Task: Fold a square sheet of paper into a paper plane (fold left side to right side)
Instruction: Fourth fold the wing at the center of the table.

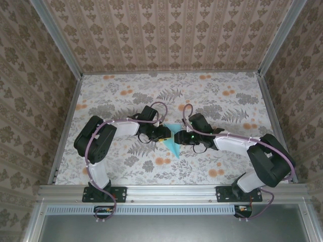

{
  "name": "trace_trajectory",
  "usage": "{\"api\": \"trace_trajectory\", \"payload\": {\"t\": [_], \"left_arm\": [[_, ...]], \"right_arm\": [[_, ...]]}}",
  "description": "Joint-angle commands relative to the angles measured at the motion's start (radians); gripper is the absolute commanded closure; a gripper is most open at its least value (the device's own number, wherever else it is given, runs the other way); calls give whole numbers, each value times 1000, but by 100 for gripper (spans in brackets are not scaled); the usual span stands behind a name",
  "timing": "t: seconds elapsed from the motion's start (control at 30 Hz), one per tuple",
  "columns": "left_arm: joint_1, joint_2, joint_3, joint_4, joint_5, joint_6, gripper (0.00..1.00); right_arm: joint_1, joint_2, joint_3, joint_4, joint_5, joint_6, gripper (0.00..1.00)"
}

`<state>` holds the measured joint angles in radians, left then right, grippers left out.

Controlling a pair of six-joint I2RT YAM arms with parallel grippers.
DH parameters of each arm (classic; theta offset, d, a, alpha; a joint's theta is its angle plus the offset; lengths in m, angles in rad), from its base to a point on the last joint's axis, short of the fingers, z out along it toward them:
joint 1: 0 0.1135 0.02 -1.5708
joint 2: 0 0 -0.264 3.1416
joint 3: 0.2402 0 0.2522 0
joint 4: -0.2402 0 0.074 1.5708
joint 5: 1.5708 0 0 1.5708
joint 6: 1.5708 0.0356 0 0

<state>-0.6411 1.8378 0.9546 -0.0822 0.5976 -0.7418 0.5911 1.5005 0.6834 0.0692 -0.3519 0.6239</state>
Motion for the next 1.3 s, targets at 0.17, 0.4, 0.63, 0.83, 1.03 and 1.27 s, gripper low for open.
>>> {"api": "trace_trajectory", "payload": {"t": [0.17, 0.4, 0.63, 0.83, 1.03, 1.27], "left_arm": [[-3, 21, 15, -48, -35, 7, 62], [-3, 21, 16, -47, -35, 9, 62], [-3, 20, 15, -51, -38, 9, 62], [-2, 17, 13, -53, -39, 8, 62], [-3, 15, 13, -54, -40, 9, 62], [-3, 16, 13, -56, -40, 10, 62]], "right_arm": [[-1, 116, 38, 73, -80, 48, 67], [-1, 136, 42, 72, -85, 47, 77], [-1, 138, 44, 35, -64, 36, 88], [-2, 137, 51, -15, -25, 16, 92], [-5, 138, 53, -47, 5, 5, 92], [-10, 148, 60, -65, 27, -5, 92]]}}
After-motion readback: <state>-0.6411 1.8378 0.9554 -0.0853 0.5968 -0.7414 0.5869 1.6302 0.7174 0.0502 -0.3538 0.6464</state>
